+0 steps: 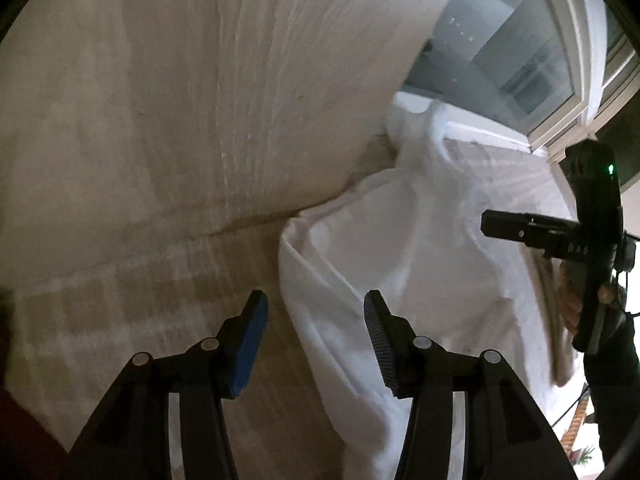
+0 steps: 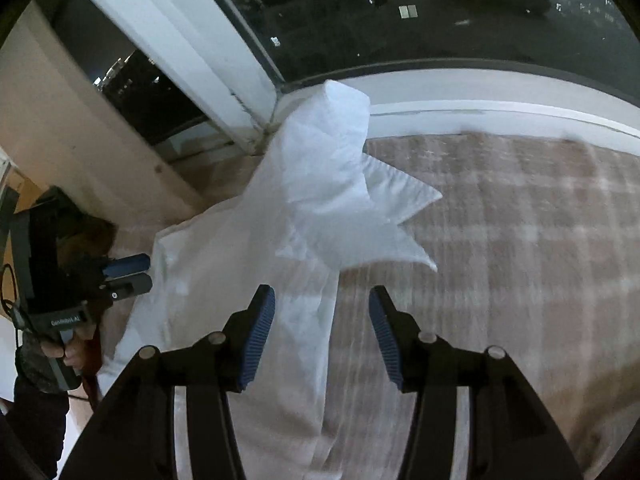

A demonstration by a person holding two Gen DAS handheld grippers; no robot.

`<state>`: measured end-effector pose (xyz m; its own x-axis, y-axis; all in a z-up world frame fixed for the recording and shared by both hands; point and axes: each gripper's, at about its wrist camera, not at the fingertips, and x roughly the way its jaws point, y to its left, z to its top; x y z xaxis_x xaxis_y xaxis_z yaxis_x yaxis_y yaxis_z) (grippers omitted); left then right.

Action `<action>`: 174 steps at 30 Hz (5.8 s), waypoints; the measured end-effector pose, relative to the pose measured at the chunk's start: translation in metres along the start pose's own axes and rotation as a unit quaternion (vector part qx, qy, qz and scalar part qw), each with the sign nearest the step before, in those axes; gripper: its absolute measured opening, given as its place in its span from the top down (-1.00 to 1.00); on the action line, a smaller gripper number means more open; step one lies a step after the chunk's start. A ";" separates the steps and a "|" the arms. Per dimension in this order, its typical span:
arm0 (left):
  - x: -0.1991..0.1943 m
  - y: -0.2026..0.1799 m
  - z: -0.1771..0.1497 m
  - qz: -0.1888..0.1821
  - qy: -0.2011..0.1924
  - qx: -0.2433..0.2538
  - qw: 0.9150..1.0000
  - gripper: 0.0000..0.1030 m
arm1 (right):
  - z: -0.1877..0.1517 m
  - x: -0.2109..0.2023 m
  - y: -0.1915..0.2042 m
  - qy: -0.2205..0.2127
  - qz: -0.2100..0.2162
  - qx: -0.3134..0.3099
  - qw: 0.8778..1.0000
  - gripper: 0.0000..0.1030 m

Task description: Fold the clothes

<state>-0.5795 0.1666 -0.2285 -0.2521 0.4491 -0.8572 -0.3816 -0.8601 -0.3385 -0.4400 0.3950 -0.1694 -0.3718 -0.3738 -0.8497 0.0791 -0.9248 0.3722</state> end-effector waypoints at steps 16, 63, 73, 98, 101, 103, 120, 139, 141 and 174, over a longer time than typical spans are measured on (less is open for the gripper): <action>0.009 -0.003 0.010 0.000 -0.015 0.035 0.999 0.60 | 0.036 0.027 0.002 -0.011 0.028 -0.025 0.999 0.04; -0.142 -0.094 -0.213 -0.087 -0.036 0.273 0.957 0.64 | -0.239 -0.194 0.060 -0.147 -0.007 -0.025 0.989 0.17; -0.124 -0.086 -0.158 -0.049 -0.061 0.273 0.959 0.36 | -0.167 -0.080 0.088 -0.048 -0.001 -0.077 0.996 0.17; -0.149 -0.024 -0.163 -0.085 -0.056 0.206 0.973 0.42 | -0.131 -0.044 0.206 0.026 -0.036 -0.258 0.965 0.83; -0.136 -0.043 -0.159 -0.128 -0.050 0.227 0.964 0.42 | -0.103 -0.075 0.191 0.003 0.009 -0.200 0.980 0.85; -0.127 -0.055 -0.155 -0.148 -0.045 0.242 0.958 0.42 | -0.086 -0.091 0.188 -0.010 0.023 -0.175 0.984 0.85; -0.075 -0.039 -0.130 -0.097 -0.023 0.226 0.969 0.66 | -0.058 -0.105 0.160 -0.040 0.026 -0.109 0.993 0.91; -0.144 -0.021 -0.140 -0.073 -0.038 0.222 0.971 0.49 | -0.158 -0.094 0.166 0.090 0.074 -0.145 0.983 0.81; -0.160 -0.038 -0.135 -0.076 -0.062 0.239 0.966 0.44 | -0.175 -0.126 0.139 0.050 0.088 -0.076 0.992 0.48; -0.061 -0.087 -0.126 -0.103 0.094 0.334 0.932 0.34 | -0.241 -0.079 0.127 0.133 -0.134 -0.129 0.973 0.94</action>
<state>-0.4184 0.1835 -0.1955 0.0245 0.4840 -0.8747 -0.8895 -0.3888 -0.2400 -0.1780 0.2899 -0.1446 -0.1614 -0.0893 -0.9829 0.2553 -0.9658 0.0458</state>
